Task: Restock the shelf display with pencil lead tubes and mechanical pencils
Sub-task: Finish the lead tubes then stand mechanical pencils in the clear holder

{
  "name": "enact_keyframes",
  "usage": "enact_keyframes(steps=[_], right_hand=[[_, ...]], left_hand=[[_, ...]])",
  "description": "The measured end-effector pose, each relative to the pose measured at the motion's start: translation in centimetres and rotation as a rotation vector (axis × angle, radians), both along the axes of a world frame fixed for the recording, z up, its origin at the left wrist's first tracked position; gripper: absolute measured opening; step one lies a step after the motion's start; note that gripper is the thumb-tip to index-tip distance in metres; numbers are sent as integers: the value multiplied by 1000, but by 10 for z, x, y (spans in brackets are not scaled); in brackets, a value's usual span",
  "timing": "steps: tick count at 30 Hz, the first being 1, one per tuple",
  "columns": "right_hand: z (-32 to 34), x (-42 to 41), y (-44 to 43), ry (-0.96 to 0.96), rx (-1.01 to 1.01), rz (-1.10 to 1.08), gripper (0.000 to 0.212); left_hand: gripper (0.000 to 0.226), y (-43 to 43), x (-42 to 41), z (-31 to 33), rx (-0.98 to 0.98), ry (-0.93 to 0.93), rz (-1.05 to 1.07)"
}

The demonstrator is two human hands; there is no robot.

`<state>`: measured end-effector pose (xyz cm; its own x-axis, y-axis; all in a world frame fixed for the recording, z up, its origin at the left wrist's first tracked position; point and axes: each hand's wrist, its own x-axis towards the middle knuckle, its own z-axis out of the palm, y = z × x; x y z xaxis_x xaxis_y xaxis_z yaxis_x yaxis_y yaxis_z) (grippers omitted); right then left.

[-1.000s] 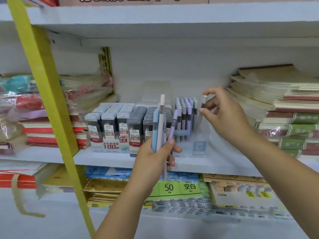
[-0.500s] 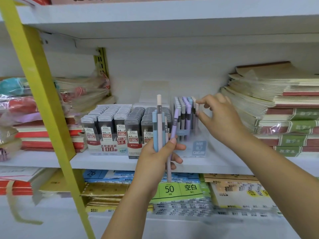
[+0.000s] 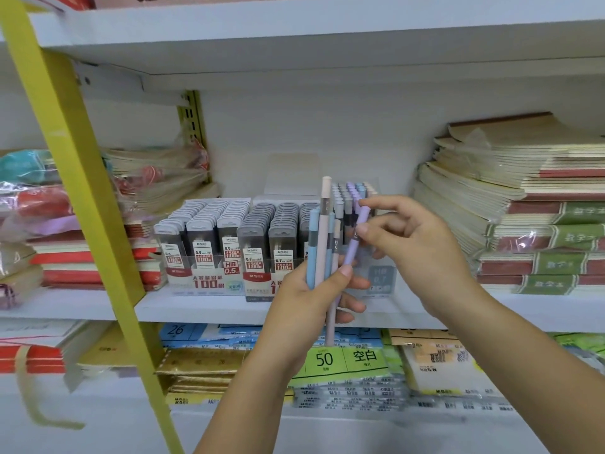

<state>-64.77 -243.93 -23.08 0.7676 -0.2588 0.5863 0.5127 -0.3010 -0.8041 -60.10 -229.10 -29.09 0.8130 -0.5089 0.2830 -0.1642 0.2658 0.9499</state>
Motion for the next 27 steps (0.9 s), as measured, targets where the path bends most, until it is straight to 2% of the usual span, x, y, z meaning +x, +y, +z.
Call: enact_keyframes(steps=[4,7,9,12,14,17,27], right_hand=[[23,-3,-13,-204,100,-110,22],[40,-6,-25,-385,-38,-225,26],[41,-4,-28,-433,-186,-277,28],[31,9,-31,-307,-470,-340,26],[21,17,-31,-192,-571,-363,26],[12,24,-33,-120,-574,-360,25],[21,23,-37,-72,-553,-320,17]], left_hand=[[17,5,3,2,-27,35,2],[13,9,8,-1,-13,20,72],[15,9,9,-2,-15,24,83],[17,10,9,-2,-3,5,88],[17,11,9,-2,-9,10,87],[17,13,9,-2,-14,22,82],[17,14,9,-3,-8,18,91]])
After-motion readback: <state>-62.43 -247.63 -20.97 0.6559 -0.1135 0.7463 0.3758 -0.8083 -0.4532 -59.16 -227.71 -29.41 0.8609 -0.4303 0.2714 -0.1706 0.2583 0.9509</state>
